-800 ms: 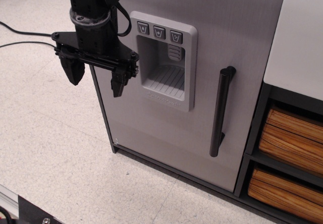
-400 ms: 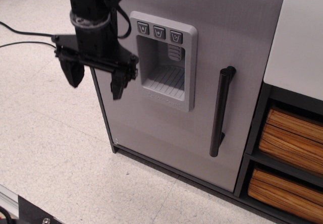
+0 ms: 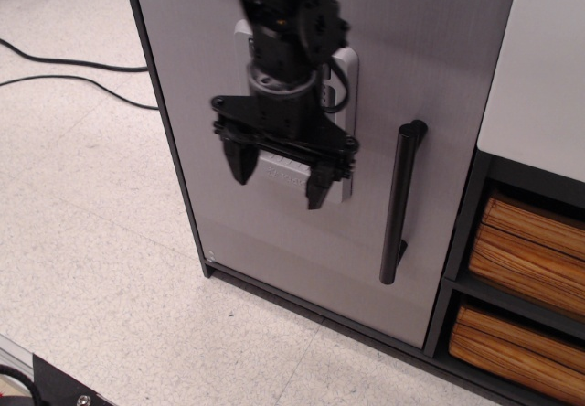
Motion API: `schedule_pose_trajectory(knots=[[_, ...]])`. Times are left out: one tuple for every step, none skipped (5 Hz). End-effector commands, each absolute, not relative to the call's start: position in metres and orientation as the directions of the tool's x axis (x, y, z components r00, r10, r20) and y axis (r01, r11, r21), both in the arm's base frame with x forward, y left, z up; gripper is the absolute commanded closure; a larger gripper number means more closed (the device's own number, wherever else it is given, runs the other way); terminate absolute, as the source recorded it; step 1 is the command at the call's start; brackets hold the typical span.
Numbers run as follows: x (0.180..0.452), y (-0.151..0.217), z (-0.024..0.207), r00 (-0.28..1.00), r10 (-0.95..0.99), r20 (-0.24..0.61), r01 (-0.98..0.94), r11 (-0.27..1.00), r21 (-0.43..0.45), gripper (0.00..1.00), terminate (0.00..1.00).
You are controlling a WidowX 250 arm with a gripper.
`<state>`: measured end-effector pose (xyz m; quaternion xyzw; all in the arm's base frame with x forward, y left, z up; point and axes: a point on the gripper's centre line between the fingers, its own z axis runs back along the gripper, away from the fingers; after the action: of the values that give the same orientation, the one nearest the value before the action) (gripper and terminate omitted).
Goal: Open fridge
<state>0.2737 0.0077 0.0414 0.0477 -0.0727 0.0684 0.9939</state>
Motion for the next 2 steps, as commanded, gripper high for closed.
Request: schedule_pose_trajectory(knots=[[0.303, -0.047, 0.050, 0.960, -0.003, 0.280, -0.005, 1.000, 0.027, 0.00, 0.00], [0.314, -0.062, 0.055, 0.951, 0.007, 0.310, -0.007, 1.000, 0.001, 0.00, 0.00]])
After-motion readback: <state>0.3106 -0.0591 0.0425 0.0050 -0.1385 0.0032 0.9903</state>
